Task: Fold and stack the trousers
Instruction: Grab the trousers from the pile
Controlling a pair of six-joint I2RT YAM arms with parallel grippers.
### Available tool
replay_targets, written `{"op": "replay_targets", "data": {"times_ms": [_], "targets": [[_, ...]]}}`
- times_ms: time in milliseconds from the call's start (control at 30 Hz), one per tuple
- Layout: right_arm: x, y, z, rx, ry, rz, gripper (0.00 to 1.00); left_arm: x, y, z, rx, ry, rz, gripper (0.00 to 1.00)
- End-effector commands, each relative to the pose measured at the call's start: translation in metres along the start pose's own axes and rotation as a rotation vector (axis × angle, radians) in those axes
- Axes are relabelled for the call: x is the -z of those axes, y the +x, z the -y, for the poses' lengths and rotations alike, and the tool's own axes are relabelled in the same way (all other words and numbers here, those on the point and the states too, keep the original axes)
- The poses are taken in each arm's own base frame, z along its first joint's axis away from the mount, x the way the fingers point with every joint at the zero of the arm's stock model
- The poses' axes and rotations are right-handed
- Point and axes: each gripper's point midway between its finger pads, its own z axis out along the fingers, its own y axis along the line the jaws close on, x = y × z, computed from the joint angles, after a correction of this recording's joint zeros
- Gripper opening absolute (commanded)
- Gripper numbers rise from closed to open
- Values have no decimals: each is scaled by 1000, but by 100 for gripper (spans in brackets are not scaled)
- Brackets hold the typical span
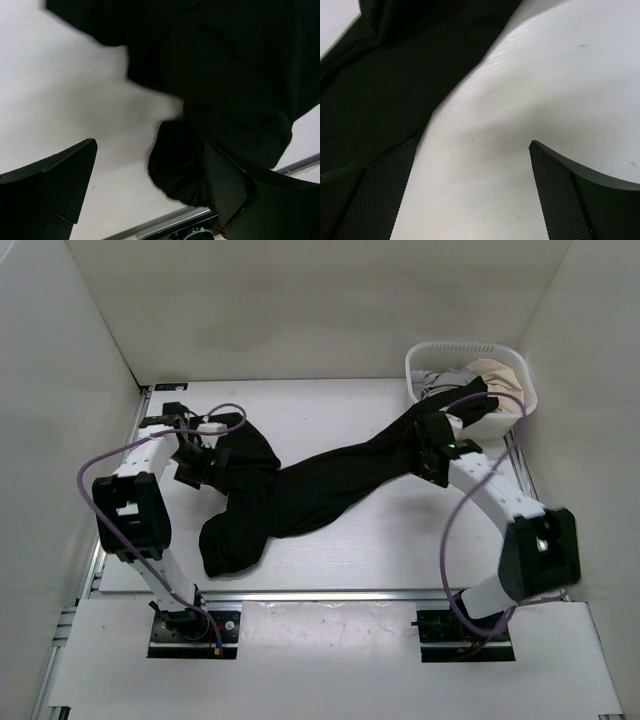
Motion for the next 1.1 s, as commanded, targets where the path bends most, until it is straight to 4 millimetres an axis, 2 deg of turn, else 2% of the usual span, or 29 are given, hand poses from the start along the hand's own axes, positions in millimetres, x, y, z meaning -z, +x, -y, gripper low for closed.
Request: {"op": "replay_targets", "data": {"times_ms": [0, 33, 67, 100, 133, 167, 200, 267, 300, 333, 367, 400, 467, 500, 533, 567, 600, 667, 700, 733, 767, 800, 833, 867, 933, 967, 1000, 1033, 1067], "targets": [[-39, -16, -57, -18, -134, 5, 99, -27, 3, 12, -26, 64, -44, 100], [-46, -11, -70, 7, -145, -12, 99, -31, 0, 24, -36, 112, -41, 100], [-65, 5, -75, 43, -122, -71, 99, -36, 0, 33, -57, 132, -52, 100], [-66, -7, -92, 48, -138, -62, 99, -45, 5, 38, -66, 144, -75, 100], [-87, 9, -92, 53, -82, -114, 99, -51, 13, 38, -87, 124, -113, 100], [-94, 11, -94, 49, -59, -143, 99, -55, 16, 41, -104, 111, -127, 100], [-99, 20, -88, 56, -14, -195, 99, -66, 32, 48, -135, 116, -182, 100], [-117, 33, -99, 61, -9, -258, 98, -76, 50, 56, -157, 118, -230, 100], [-119, 41, -106, 58, -40, -298, 93, -78, 54, 57, -156, 120, -234, 100], [-122, 57, -111, 91, -45, -328, 89, -80, 58, 63, -173, 142, -243, 100], [-123, 58, -117, 98, -53, -326, 82, -82, 62, 69, -176, 161, -251, 100], [-124, 63, -125, 116, -78, -334, 65, -85, 69, 80, -202, 198, -267, 100], [-124, 71, -136, 120, -114, -367, 52, -88, 78, 93, -247, 225, -292, 100], [-124, 75, -140, 118, -130, -392, 45, -92, 82, 106, -310, 239, -306, 100], [-127, 77, -148, 128, -164, -413, 35, -94, 92, 113, -340, 251, -336, 100], [-126, 76, -157, 131, -206, -424, 31, -97, 97, 121, -379, 261, -347, 100], [-119, 81, -174, 157, -288, -457, 29, -100, 111, 140, -471, 294, -384, 100], [-102, 59, -211, 212, -401, -398, 23, -99, 121, 163, -594, 317, -400, 100], [-91, 49, -227, 255, -445, -361, 17, -97, 123, 179, -660, 346, -393, 100], [-82, 53, -246, 361, -493, -337, 15, -94, 133, 208, -791, 394, -398, 100], [-53, 26, -277, 405, -579, -271, 8, -89, 136, 222, -865, 407, -379, 100], [-35, 27, -297, 457, -638, -257, 8, -86, 138, 237, -935, 421, -368, 100], [-32, 24, -305, 499, -682, -252, 7, -83, 146, 253, -1050, 408, -388, 100], [-11, 18, -321, 518, -747, -236, 7, -77, 147, 260, -1105, 400, -389, 100], [-4, 19, -323, 539, -782, -246, 7, -72, 140, 271, -1172, 367, -359, 100], [3, 27, -320, 560, -814, -282, 7, -64, 121, 286, -1198, 362, -288, 100], [14, 32, -318, 591, -830, -289, 7, -58, 113, 292, -1201, 363, -269, 100], [12, 37, -309, 655, -824, -293, 9, -52, 105, 295, -1196, 351, -258, 100], [18, 49, -298, 703, -796, -330, 22, -39, 84, 310, -1208, 353, -183, 100]]}}
